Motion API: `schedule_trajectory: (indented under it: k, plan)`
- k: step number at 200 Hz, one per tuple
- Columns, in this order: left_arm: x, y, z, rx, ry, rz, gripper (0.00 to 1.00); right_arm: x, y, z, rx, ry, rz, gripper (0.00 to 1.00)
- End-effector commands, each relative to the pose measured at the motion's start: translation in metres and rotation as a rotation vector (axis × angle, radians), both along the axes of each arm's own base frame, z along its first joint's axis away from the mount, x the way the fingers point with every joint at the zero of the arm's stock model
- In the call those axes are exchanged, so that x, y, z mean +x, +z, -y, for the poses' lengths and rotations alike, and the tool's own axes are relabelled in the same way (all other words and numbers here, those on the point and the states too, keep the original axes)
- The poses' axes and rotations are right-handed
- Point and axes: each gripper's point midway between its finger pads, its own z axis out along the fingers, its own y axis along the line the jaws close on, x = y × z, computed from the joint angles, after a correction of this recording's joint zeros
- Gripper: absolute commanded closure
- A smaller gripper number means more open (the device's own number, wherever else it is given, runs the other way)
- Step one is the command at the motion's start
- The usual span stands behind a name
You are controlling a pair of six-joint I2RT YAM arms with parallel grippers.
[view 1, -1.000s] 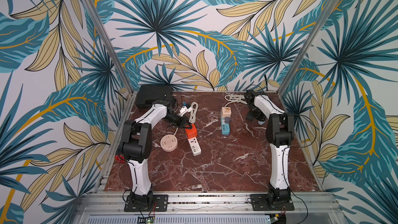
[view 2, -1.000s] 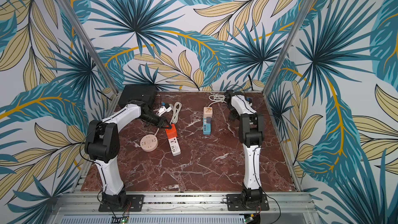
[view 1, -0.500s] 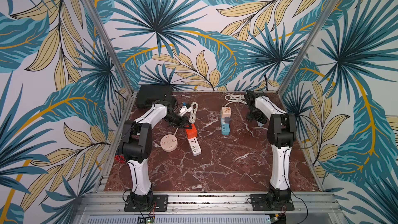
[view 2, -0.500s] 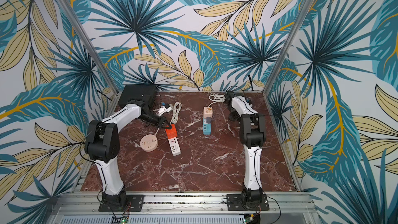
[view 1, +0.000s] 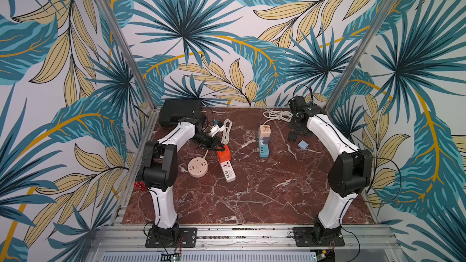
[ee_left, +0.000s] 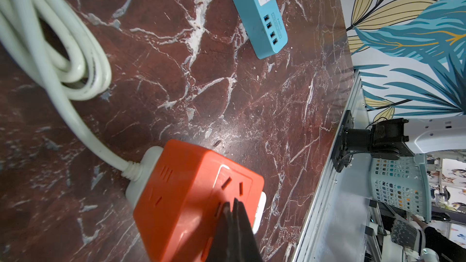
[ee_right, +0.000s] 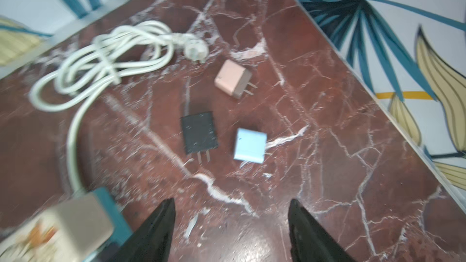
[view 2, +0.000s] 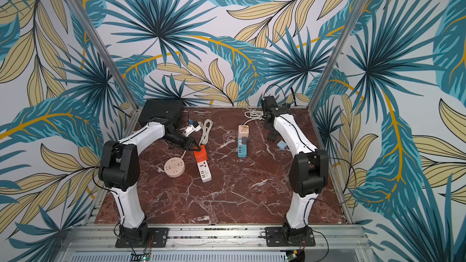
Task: Pull the plug off the socket
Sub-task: Place the plug at the center of the board, then adjust the socket at the center of the board.
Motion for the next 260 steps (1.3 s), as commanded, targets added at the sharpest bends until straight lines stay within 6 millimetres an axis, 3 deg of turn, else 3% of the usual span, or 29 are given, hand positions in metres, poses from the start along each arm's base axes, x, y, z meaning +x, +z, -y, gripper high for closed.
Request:
schedule_trajectory:
  k: [1,21,62,97,126,146,183,227,260]
  plan:
    - [-0.019,0.037,0.006,-0.08,-0.069,0.088,1.0,0.011,0.017,-0.069,0.059,0.333,0.096,0.26]
    - [-0.026,0.066,0.005,-0.095,-0.1,0.186,1.0,0.005,0.025,-0.13,0.102,0.602,0.118,0.25]
    - [-0.042,0.098,-0.015,-0.04,-0.094,0.291,1.0,-0.022,0.011,-0.218,0.099,0.978,0.044,0.25]
    - [-0.05,0.107,-0.056,-0.032,0.029,0.296,1.0,-0.041,-0.009,-0.276,0.121,1.095,-0.038,0.18]
    - [-0.052,0.094,-0.097,0.012,0.168,0.272,1.0,-0.054,-0.028,-0.319,0.091,1.178,-0.101,0.13]
    - [-0.055,0.079,-0.116,0.023,0.23,0.225,1.0,-0.058,-0.042,-0.335,0.032,1.254,-0.149,0.09]
    - [-0.057,0.06,-0.14,0.005,0.319,0.161,1.0,-0.066,-0.053,-0.346,-0.02,1.44,-0.195,0.01]
    - [-0.056,0.057,-0.139,-0.03,0.349,0.141,1.0,-0.085,-0.062,-0.352,-0.073,1.724,-0.245,0.0]
    - [-0.059,0.054,-0.14,-0.019,0.349,0.135,1.0,-0.085,-0.063,-0.36,-0.097,1.816,-0.221,0.0]
